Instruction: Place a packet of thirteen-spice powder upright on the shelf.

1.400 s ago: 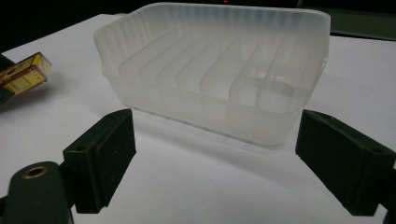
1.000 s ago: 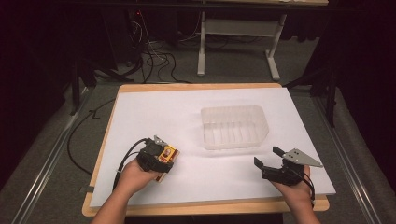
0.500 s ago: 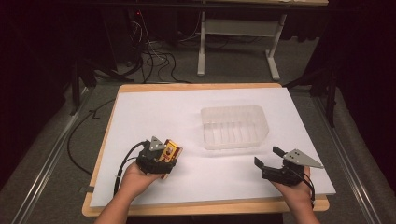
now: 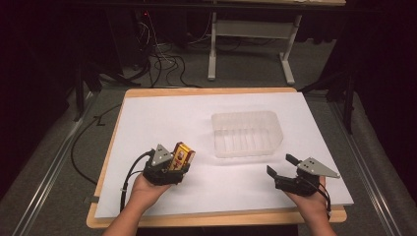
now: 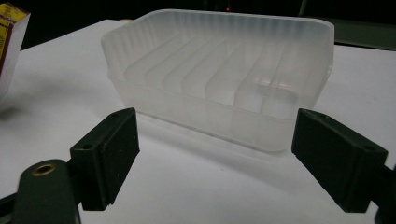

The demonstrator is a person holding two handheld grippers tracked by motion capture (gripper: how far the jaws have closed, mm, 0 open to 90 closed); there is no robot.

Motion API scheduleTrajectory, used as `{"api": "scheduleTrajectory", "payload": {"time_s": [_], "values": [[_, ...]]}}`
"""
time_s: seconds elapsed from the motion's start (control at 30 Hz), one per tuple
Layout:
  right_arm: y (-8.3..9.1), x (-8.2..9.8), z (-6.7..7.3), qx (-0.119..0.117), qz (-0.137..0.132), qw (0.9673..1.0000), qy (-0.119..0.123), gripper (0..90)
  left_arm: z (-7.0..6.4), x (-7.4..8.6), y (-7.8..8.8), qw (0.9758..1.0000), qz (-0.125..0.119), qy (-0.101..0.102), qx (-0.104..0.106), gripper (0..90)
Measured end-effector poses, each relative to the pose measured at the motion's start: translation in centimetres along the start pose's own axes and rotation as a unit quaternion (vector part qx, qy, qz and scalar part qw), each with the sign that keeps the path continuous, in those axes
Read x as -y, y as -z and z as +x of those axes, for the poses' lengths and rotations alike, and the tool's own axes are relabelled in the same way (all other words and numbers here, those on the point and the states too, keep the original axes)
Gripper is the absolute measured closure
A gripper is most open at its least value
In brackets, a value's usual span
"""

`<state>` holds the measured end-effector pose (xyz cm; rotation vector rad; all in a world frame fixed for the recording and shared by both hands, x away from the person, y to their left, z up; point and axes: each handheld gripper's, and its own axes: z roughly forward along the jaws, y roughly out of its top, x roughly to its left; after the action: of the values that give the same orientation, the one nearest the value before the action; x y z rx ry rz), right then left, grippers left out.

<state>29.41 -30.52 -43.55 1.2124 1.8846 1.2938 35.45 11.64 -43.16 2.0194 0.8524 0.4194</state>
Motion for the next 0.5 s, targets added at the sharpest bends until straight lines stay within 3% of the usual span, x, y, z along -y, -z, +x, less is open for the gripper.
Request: {"api": "scheduleTrajectory", "payload": {"time_s": [0.5], "values": [[-0.8,-0.6,1.5,-0.012,-0.001,0.9999,0.004,15.2,-2.3,-0.7,-0.9,0.9993,-0.032,-0.007,0.016,32.2]]}}
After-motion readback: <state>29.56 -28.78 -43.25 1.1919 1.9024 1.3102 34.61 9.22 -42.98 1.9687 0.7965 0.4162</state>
